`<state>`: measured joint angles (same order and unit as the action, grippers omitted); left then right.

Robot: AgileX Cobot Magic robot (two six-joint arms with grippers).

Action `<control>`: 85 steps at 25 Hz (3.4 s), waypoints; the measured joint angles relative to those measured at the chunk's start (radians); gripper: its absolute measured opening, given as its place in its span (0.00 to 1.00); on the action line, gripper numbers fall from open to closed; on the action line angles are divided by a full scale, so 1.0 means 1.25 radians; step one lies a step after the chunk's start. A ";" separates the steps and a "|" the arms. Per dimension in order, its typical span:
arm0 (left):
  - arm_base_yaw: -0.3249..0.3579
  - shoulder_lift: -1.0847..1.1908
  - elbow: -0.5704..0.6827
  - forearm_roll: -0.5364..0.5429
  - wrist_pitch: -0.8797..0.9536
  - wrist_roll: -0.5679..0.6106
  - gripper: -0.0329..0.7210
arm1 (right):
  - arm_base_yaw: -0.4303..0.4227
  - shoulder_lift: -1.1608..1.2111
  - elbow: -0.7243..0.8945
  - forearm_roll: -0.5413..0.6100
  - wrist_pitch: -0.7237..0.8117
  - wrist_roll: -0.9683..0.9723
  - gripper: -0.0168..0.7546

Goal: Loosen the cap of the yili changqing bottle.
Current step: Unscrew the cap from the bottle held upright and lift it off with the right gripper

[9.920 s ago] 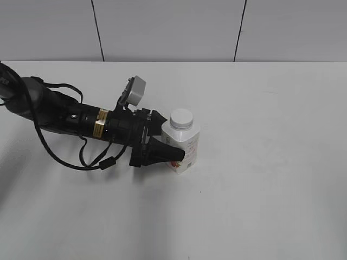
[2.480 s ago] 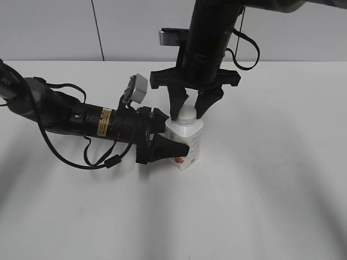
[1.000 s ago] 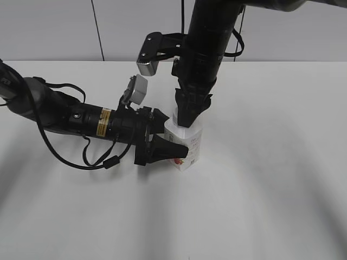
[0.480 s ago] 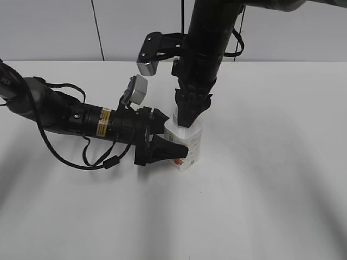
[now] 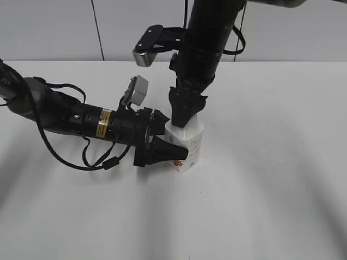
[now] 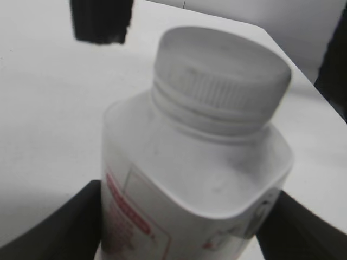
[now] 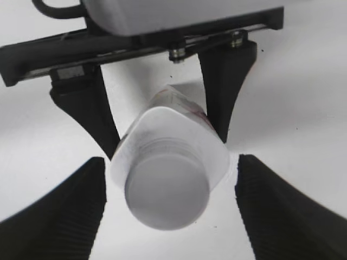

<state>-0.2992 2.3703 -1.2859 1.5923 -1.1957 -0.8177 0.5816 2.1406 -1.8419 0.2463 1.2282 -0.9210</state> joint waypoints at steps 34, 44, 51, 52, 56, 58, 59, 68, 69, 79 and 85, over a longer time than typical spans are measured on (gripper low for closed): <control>0.000 0.000 0.000 0.000 0.000 -0.010 0.70 | 0.000 -0.028 0.024 -0.016 -0.002 0.859 0.78; 0.000 0.000 0.000 0.000 0.000 -0.010 0.70 | 0.000 -0.025 0.032 -0.015 -0.002 0.861 0.78; 0.000 0.000 0.000 0.000 0.000 -0.010 0.70 | 0.000 -0.003 0.032 -0.002 -0.002 0.862 0.78; 0.000 0.000 0.000 0.000 0.000 -0.010 0.70 | 0.000 -0.003 0.032 -0.001 -0.002 0.862 0.78; 0.000 0.000 0.000 0.000 0.000 -0.010 0.70 | 0.000 -0.003 0.032 -0.001 -0.002 0.862 0.71; 0.000 0.000 0.000 0.000 0.000 -0.010 0.70 | 0.000 -0.003 0.032 -0.001 -0.002 0.862 0.64; 0.000 0.000 0.000 0.000 0.000 -0.010 0.70 | 0.000 -0.003 0.032 -0.004 -0.002 0.863 0.61; 0.000 0.000 0.000 -0.001 0.000 -0.011 0.70 | 0.000 -0.002 0.032 -0.021 -0.002 0.790 0.54; 0.000 0.000 0.000 -0.001 0.000 -0.011 0.70 | 0.000 -0.002 0.032 -0.021 -0.002 0.748 0.54; 0.000 0.000 0.000 0.002 0.000 -0.009 0.70 | 0.000 -0.002 0.032 -0.026 -0.002 0.129 0.53; 0.000 0.000 0.000 0.003 0.000 -0.009 0.70 | 0.000 -0.002 0.032 -0.030 -0.004 -0.094 0.53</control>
<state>-0.2992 2.3703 -1.2859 1.5964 -1.1957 -0.8291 0.5816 2.1378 -1.8020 0.2085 1.2235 -1.0380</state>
